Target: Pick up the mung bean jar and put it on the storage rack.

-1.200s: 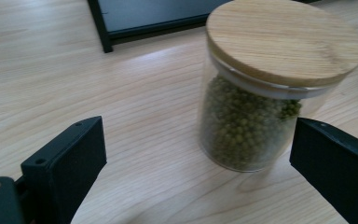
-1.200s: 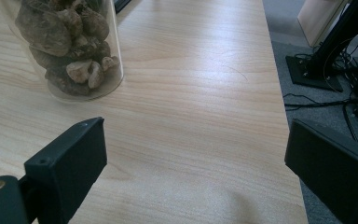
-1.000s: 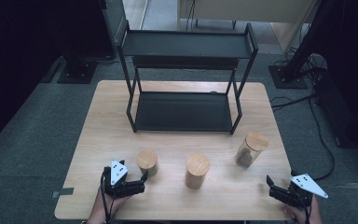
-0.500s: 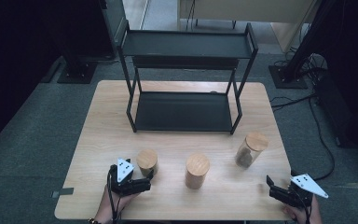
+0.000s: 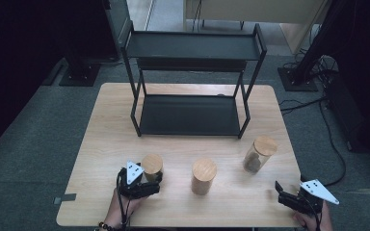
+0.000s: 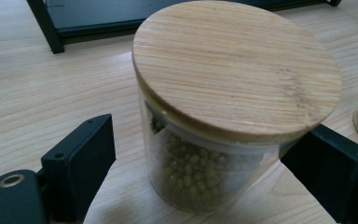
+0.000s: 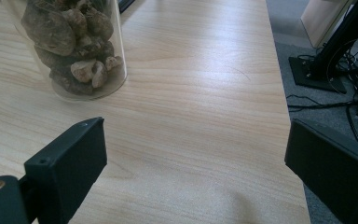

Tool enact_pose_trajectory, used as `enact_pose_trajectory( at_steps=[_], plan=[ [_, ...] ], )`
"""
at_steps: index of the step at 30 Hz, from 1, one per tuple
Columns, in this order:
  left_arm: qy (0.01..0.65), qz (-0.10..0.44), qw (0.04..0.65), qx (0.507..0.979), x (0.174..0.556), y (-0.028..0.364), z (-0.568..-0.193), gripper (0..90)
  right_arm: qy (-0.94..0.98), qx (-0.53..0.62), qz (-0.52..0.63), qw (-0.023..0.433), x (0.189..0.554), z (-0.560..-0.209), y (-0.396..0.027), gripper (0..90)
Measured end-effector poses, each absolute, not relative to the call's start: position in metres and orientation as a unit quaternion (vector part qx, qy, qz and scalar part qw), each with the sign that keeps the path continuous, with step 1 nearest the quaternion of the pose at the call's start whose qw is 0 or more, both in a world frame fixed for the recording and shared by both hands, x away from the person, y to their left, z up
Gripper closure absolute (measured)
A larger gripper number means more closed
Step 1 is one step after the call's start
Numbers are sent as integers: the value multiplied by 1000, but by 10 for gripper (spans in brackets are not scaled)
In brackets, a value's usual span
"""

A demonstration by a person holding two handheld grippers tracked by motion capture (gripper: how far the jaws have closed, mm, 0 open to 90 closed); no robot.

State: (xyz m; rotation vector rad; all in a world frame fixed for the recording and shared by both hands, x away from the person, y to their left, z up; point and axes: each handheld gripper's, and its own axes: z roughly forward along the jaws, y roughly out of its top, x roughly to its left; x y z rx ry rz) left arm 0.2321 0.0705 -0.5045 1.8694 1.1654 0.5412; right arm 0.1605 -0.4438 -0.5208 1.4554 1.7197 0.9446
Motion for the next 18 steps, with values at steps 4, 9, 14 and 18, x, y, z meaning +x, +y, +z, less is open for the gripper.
enact_pose_trajectory(
  at_steps=[4,9,14,18],
  plan=[
    [466,214,424,746,233,67,-505,144,662,560,364,341,160,-521,-444,51],
    [477,211,423,741,237,63,-507,202,662,560,366,340,160,-521,-444,51],
    [481,214,419,739,238,61,-506,227,662,560,366,339,160,-521,-444,51],
    [482,225,414,739,239,58,-504,235,662,559,366,339,160,-521,-444,51]
  ],
)
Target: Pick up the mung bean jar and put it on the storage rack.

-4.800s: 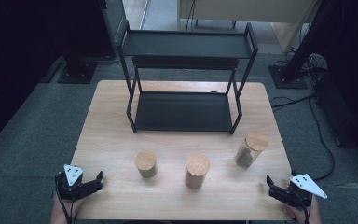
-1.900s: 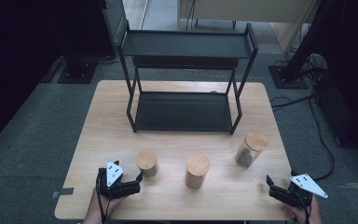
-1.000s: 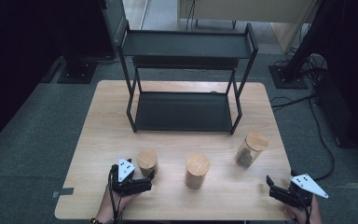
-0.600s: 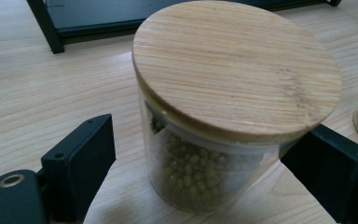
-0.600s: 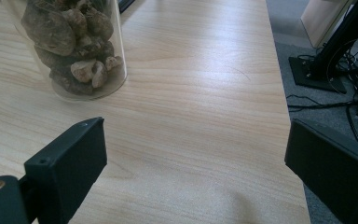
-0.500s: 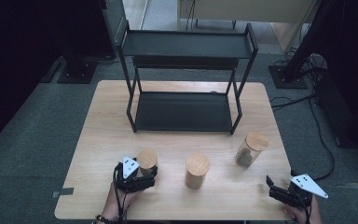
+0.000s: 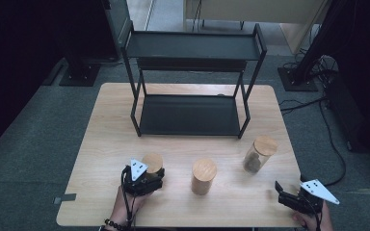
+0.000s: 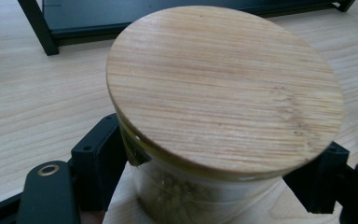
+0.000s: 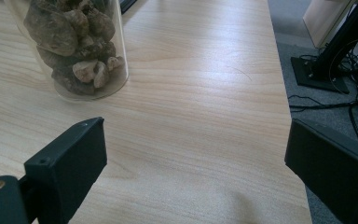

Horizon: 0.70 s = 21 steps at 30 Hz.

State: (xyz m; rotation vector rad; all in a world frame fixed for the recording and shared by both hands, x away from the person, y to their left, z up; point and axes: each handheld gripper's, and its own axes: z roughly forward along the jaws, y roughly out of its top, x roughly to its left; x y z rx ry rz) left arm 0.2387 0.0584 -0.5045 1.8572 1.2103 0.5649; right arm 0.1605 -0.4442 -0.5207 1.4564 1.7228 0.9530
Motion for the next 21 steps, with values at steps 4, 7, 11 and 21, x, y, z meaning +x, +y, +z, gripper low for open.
enact_pose_trajectory(
  at_steps=[4,7,11,21],
  plan=[
    [482,235,407,739,240,56,-503,245,661,560,366,340,160,-521,-444,51],
    [488,238,403,737,243,55,-500,252,662,558,366,340,160,-521,-444,51],
    [492,241,401,734,248,53,-500,253,662,559,366,340,160,-521,-444,51],
    [500,251,395,729,265,47,-498,252,663,557,367,340,160,-521,-444,51]
  ],
)
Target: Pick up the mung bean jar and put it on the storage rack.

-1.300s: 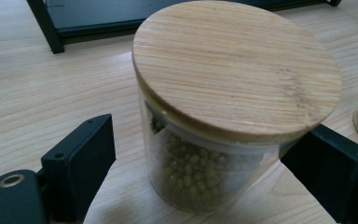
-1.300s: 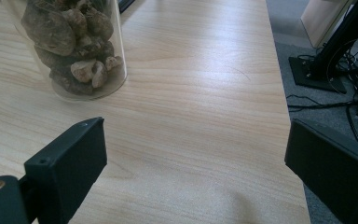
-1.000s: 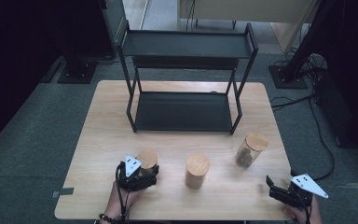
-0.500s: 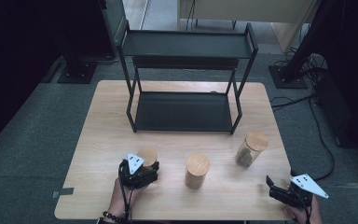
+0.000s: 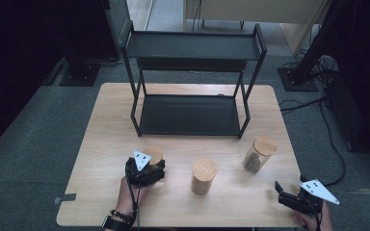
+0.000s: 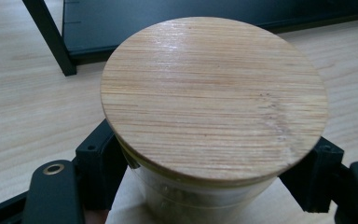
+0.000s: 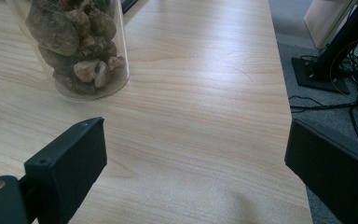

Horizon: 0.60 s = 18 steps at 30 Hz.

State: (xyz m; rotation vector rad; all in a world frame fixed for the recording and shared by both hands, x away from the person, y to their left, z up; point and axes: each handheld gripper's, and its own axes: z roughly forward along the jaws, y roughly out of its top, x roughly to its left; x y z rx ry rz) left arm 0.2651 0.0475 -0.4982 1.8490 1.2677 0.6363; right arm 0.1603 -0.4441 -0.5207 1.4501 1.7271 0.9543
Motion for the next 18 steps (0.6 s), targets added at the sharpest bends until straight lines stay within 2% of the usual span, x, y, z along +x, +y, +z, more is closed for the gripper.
enact_pose_trajectory(
  at_steps=[18],
  plan=[
    [506,257,386,727,294,38,-491,252,665,556,366,338,160,-521,-444,51]
  ],
)
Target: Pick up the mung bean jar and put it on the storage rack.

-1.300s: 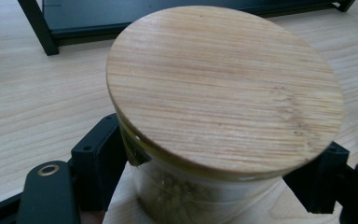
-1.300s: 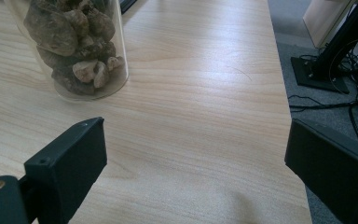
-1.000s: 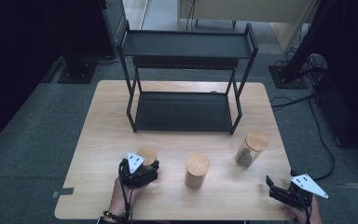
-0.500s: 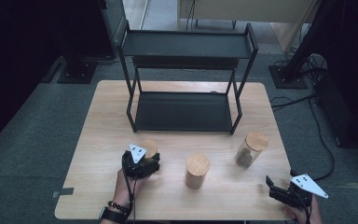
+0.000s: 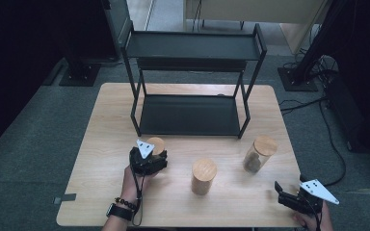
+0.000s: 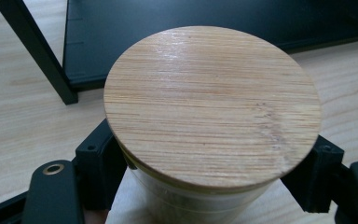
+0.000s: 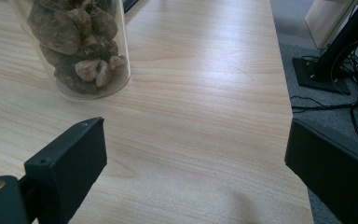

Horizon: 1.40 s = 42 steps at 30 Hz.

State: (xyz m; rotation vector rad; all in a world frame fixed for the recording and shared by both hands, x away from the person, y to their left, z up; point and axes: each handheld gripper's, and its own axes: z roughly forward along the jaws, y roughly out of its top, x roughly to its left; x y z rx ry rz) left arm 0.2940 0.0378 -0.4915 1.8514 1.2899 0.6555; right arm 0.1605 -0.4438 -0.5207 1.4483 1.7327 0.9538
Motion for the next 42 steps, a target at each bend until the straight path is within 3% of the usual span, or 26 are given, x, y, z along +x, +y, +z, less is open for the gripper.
enact_pose_trajectory(
  at_steps=[42],
  plan=[
    [521,275,386,710,364,12,-466,252,681,543,370,322,162,-521,-443,0]
  ],
)
